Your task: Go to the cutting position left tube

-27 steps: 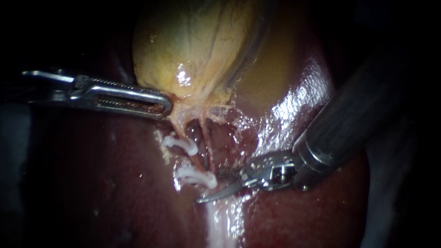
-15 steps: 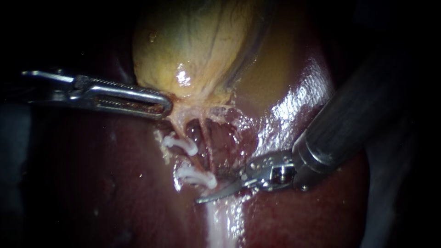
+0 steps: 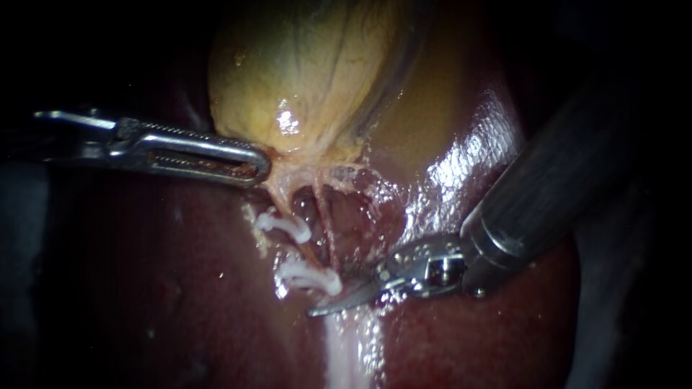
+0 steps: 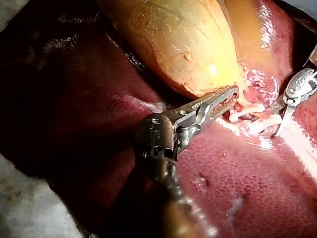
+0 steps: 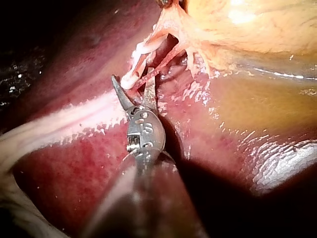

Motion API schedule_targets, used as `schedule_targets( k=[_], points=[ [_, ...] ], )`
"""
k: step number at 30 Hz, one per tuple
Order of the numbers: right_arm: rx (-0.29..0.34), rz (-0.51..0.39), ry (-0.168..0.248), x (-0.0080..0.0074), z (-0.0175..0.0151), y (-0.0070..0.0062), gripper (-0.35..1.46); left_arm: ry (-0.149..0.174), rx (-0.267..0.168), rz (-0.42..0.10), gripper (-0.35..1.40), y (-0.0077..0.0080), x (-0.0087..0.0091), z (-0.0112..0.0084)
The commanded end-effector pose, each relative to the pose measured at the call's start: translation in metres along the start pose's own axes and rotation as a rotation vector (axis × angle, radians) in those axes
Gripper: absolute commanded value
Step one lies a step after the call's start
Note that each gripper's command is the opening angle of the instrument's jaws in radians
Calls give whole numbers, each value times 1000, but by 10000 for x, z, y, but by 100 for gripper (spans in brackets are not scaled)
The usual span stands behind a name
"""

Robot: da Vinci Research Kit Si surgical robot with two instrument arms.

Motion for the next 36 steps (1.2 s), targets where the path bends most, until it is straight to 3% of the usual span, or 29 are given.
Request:
schedule_targets(
  k=[1, 22, 36],
  points=[
    [-2, 1, 3, 1, -2, 0, 143, 0, 0, 0, -35, 0, 0, 0],
    [-30, 31, 29, 31, -41, 0, 143, 0, 0, 0, -35, 0, 0, 0],
    [-31, 30, 36, 39, -52, -5, 143, 0, 1, 0, -35, 2, 0, 0]
  ],
)
